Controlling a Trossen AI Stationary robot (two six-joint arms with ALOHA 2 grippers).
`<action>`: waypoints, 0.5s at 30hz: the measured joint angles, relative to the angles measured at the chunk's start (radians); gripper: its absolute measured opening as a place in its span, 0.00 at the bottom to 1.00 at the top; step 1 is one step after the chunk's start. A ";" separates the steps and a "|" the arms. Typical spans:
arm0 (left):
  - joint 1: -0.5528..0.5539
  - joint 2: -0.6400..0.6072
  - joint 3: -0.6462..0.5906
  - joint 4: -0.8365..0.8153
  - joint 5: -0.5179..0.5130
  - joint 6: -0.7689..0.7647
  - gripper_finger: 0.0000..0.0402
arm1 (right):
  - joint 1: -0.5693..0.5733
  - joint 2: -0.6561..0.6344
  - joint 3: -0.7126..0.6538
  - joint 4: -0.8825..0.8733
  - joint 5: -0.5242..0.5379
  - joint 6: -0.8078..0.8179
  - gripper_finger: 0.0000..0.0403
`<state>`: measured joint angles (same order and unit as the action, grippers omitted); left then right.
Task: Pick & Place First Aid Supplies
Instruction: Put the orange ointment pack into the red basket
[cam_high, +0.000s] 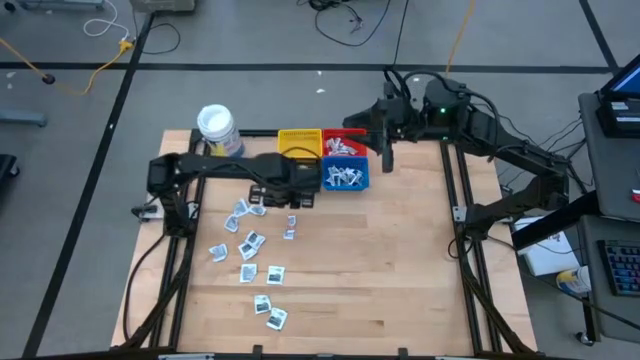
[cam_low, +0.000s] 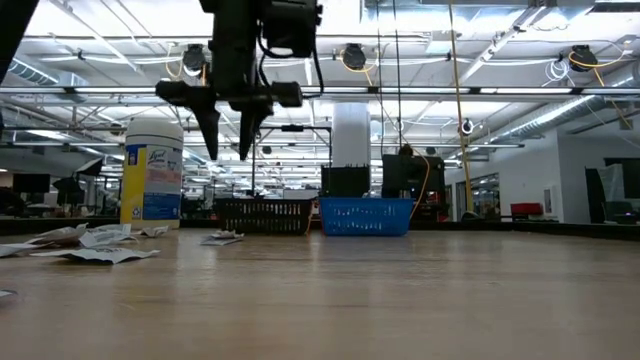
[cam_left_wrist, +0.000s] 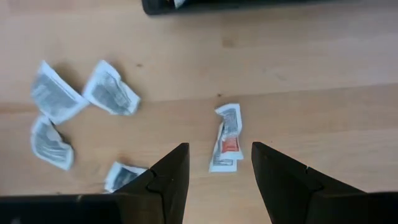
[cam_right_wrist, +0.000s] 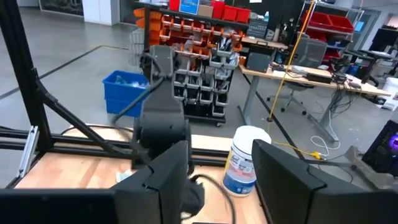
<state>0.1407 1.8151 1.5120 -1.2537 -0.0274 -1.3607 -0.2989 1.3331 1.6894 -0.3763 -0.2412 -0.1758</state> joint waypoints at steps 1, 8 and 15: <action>-0.007 0.015 0.000 0.007 0.000 -0.008 0.44 | 0.000 0.000 0.000 -0.003 0.000 -0.001 0.43; -0.035 0.133 0.000 0.068 0.005 -0.043 0.44 | 0.000 0.000 0.000 -0.032 0.000 -0.001 0.43; -0.043 0.230 0.000 0.105 0.037 -0.044 0.44 | 0.000 0.000 0.000 -0.036 -0.001 -0.005 0.43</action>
<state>0.0975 2.0449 1.5120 -1.1488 0.0093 -1.4044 -0.2989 1.3334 1.6894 -0.4119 -0.2418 -0.1806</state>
